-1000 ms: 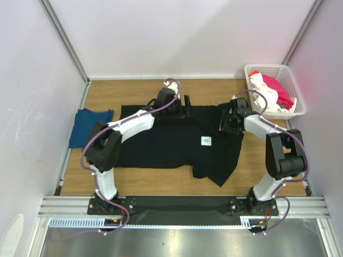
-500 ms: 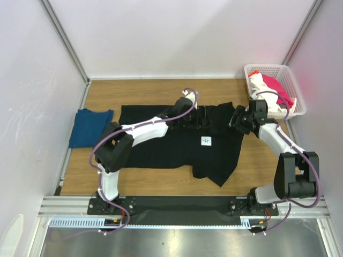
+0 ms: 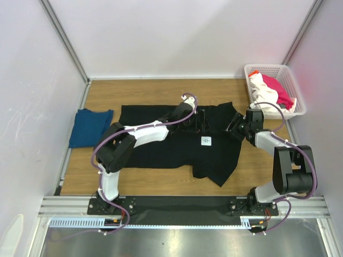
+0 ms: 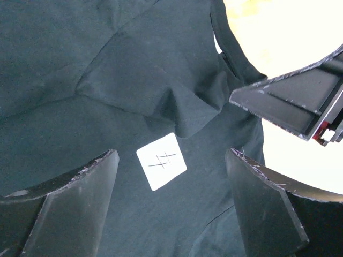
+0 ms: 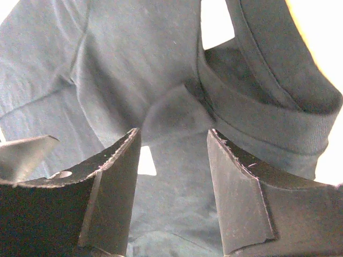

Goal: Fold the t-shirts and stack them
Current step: Fold the tshirt

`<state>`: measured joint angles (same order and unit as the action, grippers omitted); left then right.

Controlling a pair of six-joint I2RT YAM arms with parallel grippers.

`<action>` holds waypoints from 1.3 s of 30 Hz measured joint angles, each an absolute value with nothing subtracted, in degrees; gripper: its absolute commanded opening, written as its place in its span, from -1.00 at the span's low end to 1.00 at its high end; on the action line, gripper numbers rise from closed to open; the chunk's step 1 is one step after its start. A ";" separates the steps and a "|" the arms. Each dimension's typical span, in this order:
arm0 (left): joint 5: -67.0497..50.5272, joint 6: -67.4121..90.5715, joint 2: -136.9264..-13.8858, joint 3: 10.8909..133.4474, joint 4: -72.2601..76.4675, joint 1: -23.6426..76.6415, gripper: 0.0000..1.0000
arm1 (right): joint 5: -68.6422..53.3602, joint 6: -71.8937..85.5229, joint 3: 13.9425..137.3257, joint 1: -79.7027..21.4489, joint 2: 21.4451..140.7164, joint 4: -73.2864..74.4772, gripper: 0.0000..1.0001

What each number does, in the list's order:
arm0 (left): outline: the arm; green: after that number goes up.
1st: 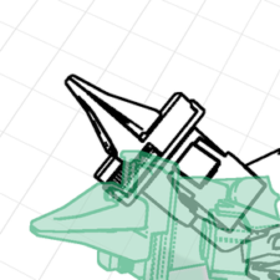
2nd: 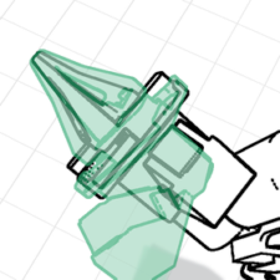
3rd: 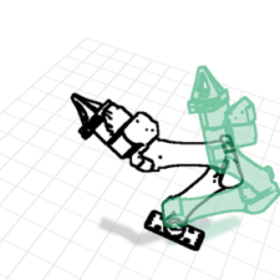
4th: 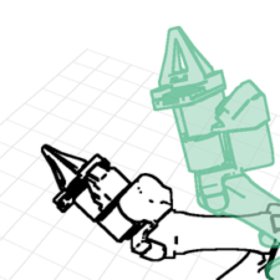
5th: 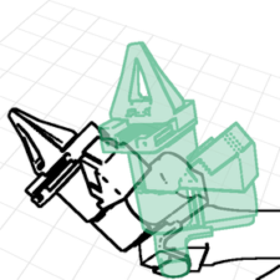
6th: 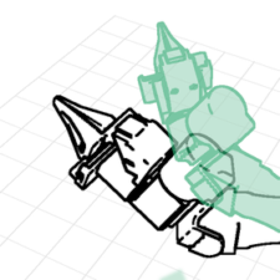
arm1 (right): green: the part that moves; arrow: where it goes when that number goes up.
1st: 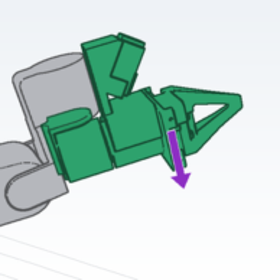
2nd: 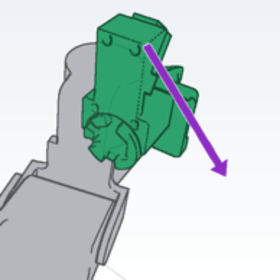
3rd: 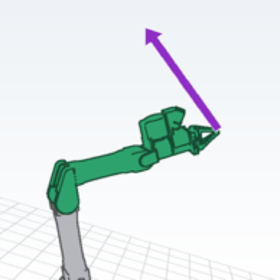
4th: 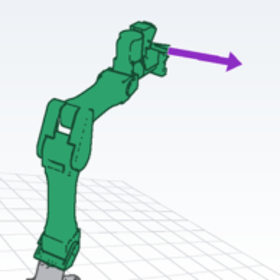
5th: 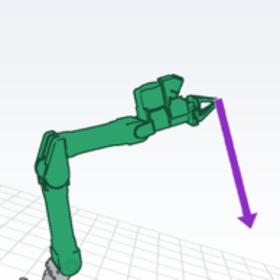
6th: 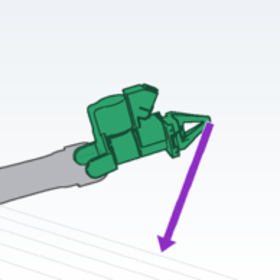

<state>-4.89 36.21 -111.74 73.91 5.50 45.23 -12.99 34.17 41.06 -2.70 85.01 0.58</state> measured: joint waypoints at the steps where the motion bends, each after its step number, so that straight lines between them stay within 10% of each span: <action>1: -4.86 36.21 -111.77 73.91 5.50 45.23 0.77 | -12.99 34.33 41.06 -2.66 85.21 -0.16 0.14; 18: -4.84 36.21 -111.77 73.91 5.48 45.23 0.92 | -11.68 34.28 40.99 -2.61 89.45 -1.63 0.17; 28: -4.82 36.21 -111.87 73.91 5.48 45.21 0.92 | -13.13 34.11 40.77 -2.61 90.08 -2.59 -1.00; 39: -6.52 45.67 -114.04 72.05 9.89 45.23 0.72 | -12.32 33.08 42.11 -2.55 86.46 -0.69 -1.00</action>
<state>-6.52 45.67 -114.04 72.05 9.89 45.23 -12.32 33.08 42.11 -2.55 86.46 -0.69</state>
